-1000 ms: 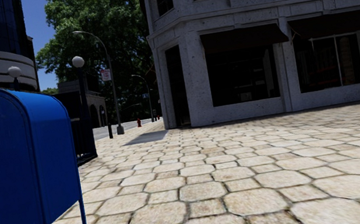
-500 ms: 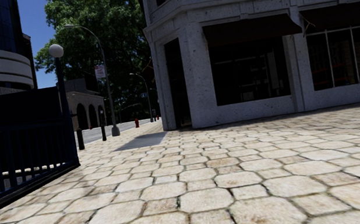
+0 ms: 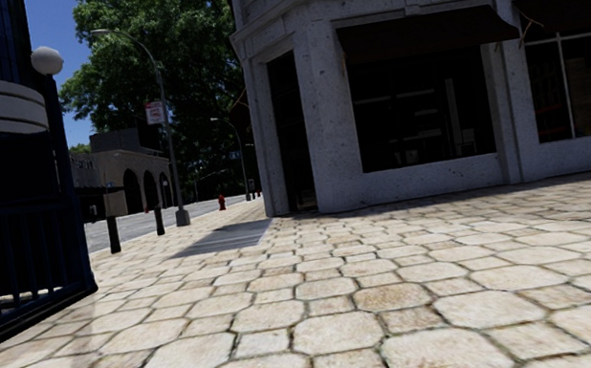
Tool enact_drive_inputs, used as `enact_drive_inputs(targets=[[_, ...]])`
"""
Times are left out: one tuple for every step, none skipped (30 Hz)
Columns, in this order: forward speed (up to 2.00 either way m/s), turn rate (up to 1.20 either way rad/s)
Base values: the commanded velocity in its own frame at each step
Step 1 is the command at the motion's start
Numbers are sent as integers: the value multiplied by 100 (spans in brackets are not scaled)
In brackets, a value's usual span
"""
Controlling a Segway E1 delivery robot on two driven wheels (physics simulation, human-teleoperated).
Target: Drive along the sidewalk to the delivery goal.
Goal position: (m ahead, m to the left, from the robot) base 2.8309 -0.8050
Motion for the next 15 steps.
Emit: enact_drive_inputs(targets=[[141, 0], [141, 0], [141, 0], [141, 0], [141, 0], [141, 0], [141, 0], [141, 0], [141, 0], [141, 0], [141, 0], [141, 0], [141, 0], [140, 0], [140, 0]])
